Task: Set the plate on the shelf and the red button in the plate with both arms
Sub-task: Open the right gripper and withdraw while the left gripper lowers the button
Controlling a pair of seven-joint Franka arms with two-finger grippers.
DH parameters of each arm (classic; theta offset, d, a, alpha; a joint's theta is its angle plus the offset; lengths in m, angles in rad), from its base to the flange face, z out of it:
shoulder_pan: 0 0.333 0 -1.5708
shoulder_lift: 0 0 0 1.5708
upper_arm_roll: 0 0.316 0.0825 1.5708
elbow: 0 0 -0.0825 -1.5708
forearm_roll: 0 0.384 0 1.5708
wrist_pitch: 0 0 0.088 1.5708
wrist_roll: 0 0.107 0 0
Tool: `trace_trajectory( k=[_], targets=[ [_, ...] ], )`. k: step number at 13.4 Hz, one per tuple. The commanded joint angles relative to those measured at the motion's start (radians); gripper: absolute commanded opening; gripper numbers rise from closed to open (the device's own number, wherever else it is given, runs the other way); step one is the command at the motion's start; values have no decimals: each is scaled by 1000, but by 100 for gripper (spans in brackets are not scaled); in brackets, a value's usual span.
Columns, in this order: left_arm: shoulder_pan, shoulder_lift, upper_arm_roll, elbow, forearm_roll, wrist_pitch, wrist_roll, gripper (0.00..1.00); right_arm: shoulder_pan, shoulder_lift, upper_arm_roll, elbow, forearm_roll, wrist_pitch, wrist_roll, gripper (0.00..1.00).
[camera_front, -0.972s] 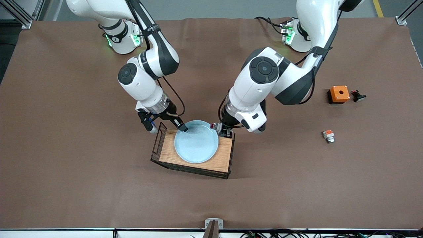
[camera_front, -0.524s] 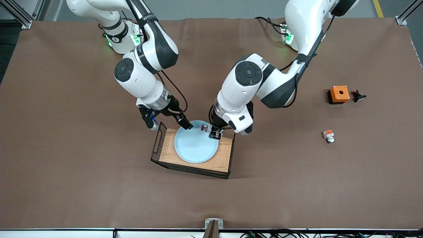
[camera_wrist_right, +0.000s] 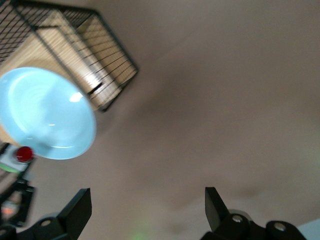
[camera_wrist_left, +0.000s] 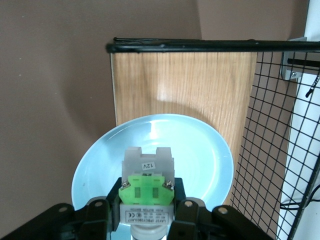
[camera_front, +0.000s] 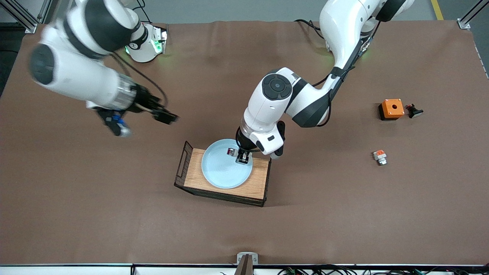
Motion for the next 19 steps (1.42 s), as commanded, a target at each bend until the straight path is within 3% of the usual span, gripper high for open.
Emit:
trace_trajectory(
  k=[1,4,6,9,11,12,13,16,19],
  targets=[
    [-22,28,19,31,6,12,22,1,-106,-44,19,11,-103,-114,-239,100],
    [-24,48,19,31,4,26,22,1,-273,-49,25,75,-150,-226,-527,100],
    [-24,67,19,31,4,54,22,2,-379,-53,26,77,-224,-244,-762,100],
    [-24,68,19,31,4,64,27,5,-533,-99,26,31,-256,-236,-1032,100],
    [-24,79,17,31,4,74,59,22,-533,-153,26,17,-334,-242,-1060,100],
    [-24,77,17,29,4,74,88,38,-531,-179,26,17,-347,-238,-1097,100],
    [-25,77,19,29,4,74,99,99,-527,-196,31,17,-364,-235,-1106,100],
    [-24,76,17,29,4,71,111,100,-545,-245,94,17,-387,-212,-1109,100],
    [-9,58,6,29,3,8,146,100,-696,-267,271,26,-393,-201,-1109,100]
  ],
)
